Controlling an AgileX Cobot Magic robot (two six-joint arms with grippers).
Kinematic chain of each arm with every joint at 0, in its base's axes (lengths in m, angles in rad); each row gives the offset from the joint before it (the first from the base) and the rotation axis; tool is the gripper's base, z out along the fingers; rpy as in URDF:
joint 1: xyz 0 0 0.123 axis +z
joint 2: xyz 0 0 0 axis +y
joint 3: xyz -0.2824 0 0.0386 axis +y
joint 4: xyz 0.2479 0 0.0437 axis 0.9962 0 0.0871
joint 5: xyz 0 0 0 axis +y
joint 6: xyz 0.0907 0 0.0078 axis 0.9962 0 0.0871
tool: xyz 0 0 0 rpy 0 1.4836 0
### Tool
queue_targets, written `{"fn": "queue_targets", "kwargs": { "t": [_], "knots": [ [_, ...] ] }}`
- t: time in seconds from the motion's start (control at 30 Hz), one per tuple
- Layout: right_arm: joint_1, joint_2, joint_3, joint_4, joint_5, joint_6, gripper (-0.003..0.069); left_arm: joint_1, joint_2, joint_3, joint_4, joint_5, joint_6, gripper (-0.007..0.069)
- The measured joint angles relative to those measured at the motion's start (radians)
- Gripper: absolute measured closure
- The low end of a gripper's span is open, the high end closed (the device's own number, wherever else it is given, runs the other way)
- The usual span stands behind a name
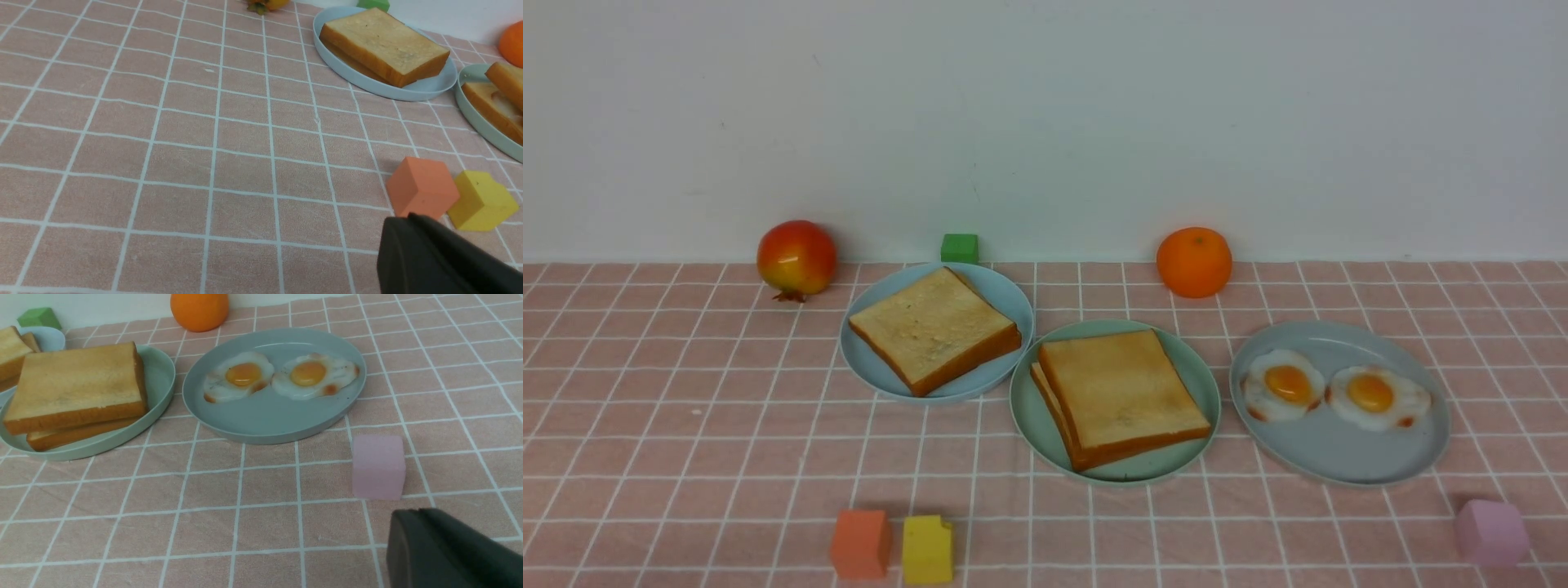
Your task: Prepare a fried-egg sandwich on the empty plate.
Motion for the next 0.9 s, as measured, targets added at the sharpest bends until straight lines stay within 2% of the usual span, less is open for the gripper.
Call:
{"fn": "queue_targets", "kwargs": {
  "t": [0.9],
  "knots": [
    [0.0,0.0,0.0,0.0,0.0,0.0,0.0581,0.0,0.0,0.0,0.001,0.001,0.0,0.0612]
  ]
}}
